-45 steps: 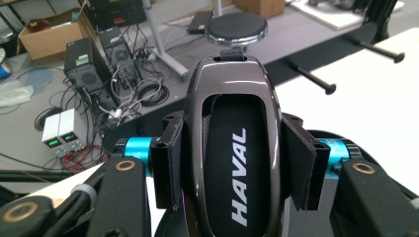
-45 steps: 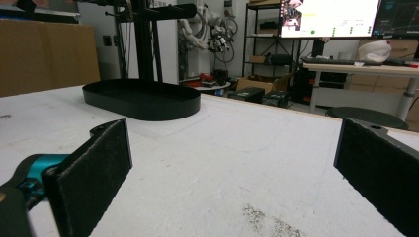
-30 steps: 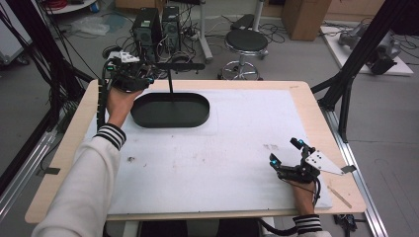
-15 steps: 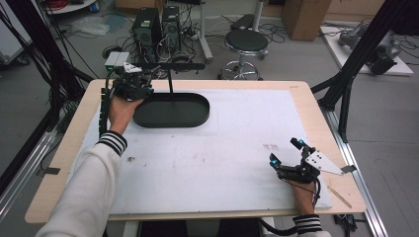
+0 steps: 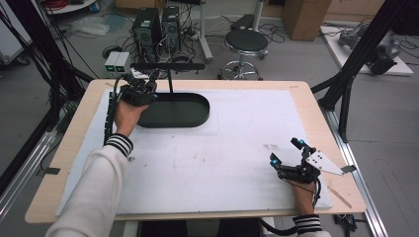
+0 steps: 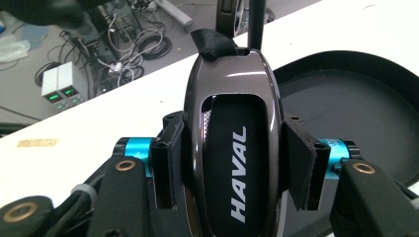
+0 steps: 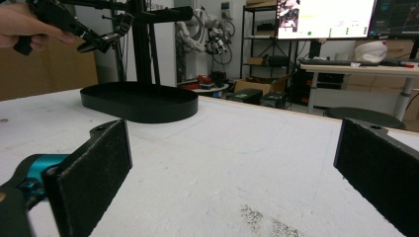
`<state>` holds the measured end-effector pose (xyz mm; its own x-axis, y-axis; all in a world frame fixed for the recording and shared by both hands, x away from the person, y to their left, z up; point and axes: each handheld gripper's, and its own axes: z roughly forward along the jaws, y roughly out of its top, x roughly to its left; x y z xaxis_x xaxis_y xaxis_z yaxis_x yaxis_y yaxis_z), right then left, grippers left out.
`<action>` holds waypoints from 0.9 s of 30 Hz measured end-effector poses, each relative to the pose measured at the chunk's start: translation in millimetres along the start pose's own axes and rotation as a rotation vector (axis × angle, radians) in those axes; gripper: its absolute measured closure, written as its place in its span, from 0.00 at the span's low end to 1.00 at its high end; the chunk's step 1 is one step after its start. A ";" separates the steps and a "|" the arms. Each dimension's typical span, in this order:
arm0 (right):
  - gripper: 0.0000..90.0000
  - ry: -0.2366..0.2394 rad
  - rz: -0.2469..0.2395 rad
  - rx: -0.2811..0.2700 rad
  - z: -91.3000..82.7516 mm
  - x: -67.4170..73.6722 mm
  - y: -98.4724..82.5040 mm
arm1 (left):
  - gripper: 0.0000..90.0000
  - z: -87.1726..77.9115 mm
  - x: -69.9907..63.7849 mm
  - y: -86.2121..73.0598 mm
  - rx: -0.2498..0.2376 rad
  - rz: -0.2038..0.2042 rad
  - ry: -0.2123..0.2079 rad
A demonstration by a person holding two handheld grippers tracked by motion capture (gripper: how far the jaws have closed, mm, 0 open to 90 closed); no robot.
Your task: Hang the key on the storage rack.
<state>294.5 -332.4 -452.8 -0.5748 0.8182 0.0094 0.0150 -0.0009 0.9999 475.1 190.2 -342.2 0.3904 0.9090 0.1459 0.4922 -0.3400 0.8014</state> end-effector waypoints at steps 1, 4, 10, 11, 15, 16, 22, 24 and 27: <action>0.00 0.000 0.000 0.000 0.0 0.0 0.0 | 0.54 1.1 0.1 -0.6 -0.005 -0.001 -0.009; 0.00 0.002 0.006 0.001 -0.1 0.2 0.0 | 0.54 4.9 2.8 -4.4 -0.030 -0.022 -0.069; 0.00 0.001 0.011 -0.001 -1.0 0.1 -0.2 | 0.53 10.1 8.8 -12.9 -0.034 -0.081 -0.153; 0.00 0.005 0.012 -0.007 -1.4 0.2 -0.5 | 0.40 10.1 9.9 -14.0 -0.055 -0.080 -0.176; 0.00 0.002 0.005 -0.007 -1.1 0.3 -0.4 | 0.28 3.4 11.3 -19.0 -0.175 -0.114 -0.297; 0.00 0.002 0.003 -0.007 -1.1 0.5 -0.4 | 0.23 0.9 11.6 -20.4 -0.195 -0.112 -0.317; 0.00 -0.002 -0.005 -0.008 -1.0 0.8 -0.4 | 0.02 -27.7 9.6 -33.8 -0.330 -0.079 -0.399; 0.00 -0.004 -0.005 -0.007 -0.9 0.8 -0.4 | 0.02 -39.6 9.7 -39.9 -0.364 -0.055 -0.433; 0.00 -0.003 -0.011 -0.011 -0.6 0.5 -0.4 | 0.02 -53.1 8.3 -49.3 -0.381 -0.026 -0.454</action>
<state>293.7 -332.4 -453.2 -0.5724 0.8200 -0.0017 -0.0003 0.0019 1.0000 412.8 227.3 -349.7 0.7169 0.6934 -0.0721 0.2250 -0.1322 0.9654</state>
